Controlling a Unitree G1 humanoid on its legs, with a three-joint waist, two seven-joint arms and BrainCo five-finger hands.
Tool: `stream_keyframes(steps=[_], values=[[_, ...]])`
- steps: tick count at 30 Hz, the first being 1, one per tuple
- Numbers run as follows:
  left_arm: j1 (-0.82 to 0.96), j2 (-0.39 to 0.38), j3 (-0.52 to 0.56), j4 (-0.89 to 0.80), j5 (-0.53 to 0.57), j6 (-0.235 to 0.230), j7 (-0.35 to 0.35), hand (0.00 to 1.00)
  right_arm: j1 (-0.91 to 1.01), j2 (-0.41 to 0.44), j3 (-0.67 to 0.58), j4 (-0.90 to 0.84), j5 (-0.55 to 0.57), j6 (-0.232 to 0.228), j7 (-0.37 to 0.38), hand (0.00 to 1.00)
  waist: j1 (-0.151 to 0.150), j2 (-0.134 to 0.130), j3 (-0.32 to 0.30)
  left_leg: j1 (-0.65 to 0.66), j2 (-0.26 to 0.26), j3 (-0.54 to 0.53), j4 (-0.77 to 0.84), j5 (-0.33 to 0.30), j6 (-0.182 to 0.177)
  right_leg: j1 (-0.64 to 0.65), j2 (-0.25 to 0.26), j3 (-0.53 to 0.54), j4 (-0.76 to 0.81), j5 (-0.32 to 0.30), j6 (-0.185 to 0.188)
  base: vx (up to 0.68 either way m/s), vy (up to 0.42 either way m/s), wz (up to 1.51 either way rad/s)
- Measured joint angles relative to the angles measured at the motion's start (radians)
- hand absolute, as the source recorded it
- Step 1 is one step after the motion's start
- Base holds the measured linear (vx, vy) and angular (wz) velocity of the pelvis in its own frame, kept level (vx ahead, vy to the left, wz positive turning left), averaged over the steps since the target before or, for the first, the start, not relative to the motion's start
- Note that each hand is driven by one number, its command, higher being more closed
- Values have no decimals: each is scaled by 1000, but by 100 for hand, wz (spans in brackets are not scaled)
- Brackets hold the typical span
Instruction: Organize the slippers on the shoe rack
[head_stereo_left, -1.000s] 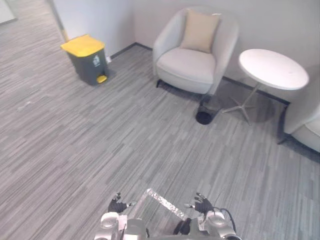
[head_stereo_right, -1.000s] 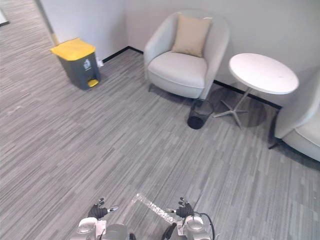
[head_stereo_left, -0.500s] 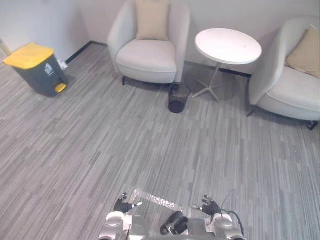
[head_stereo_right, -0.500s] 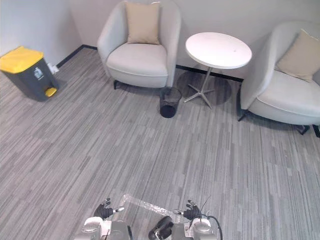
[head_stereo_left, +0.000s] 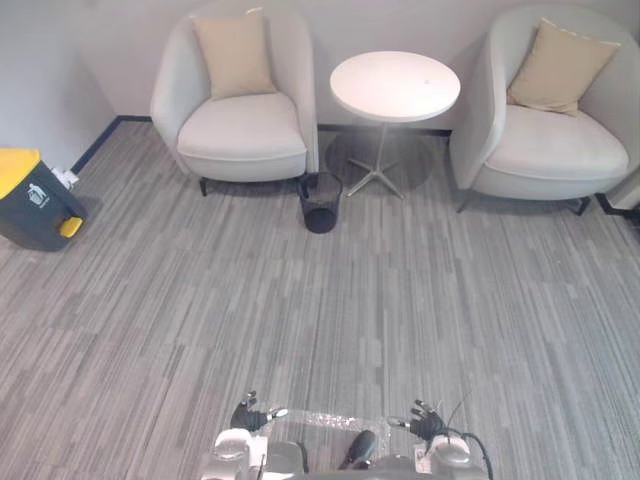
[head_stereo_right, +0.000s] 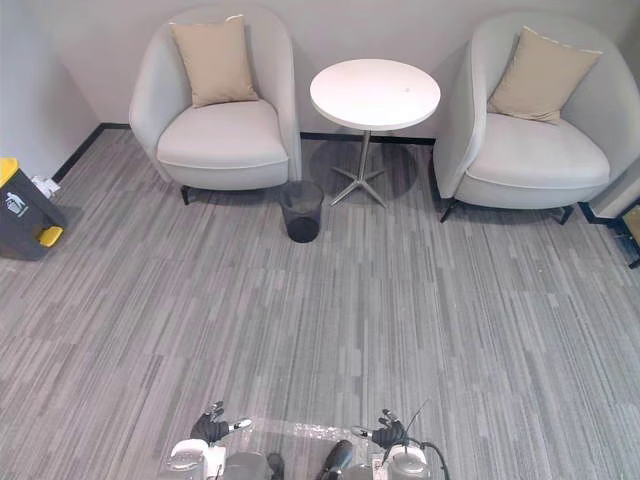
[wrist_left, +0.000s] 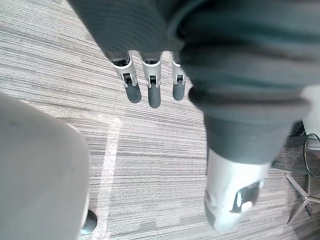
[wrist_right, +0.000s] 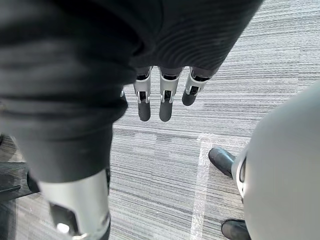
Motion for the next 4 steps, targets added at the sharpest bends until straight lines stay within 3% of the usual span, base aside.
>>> stream_keyframes(steps=[4], values=[[2,-1,0,2,2,0,1,0,-2,5,-46,20,-5,1,-9,0,0,-3,-5,23,-16,-6,-24,4,6,20,-6,8,-24,14,12,56,74,-6]])
